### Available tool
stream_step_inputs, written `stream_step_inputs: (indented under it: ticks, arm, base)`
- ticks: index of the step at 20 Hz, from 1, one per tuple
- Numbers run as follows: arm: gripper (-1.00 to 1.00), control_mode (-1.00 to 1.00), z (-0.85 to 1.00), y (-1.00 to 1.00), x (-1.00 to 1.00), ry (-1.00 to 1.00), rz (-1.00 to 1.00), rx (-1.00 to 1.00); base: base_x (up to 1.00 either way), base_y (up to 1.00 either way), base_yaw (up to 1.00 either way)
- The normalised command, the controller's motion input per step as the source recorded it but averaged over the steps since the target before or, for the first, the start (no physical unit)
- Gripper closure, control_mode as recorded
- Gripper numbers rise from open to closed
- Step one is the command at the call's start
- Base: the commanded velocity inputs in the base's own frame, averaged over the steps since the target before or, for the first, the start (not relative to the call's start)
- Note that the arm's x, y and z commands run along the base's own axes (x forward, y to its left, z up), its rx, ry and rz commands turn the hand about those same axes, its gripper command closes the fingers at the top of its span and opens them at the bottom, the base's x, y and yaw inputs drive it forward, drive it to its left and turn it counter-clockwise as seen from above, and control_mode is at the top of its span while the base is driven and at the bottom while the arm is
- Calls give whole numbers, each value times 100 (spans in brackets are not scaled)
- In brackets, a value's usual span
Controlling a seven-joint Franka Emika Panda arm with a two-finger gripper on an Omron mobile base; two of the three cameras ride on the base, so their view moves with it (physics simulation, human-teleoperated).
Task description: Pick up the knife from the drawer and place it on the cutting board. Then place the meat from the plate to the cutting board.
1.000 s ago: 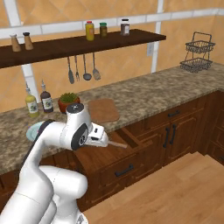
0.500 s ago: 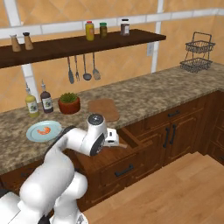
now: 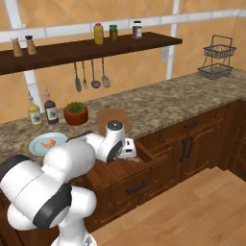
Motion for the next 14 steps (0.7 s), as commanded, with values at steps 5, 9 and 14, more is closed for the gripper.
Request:
stream_step_inputs:
  ticks: [5,9,14]
  arm:
    - [-100,-100,-39,-51,12,15,19,-2]
    - [-100,-100,-63,-59,-3,26,20,-8]
    - [-100,-100,-17,-94,-81,14,6,-3]
  base:
    - [0,0,0]
    - [0,0,0]
    - [0,0,0]
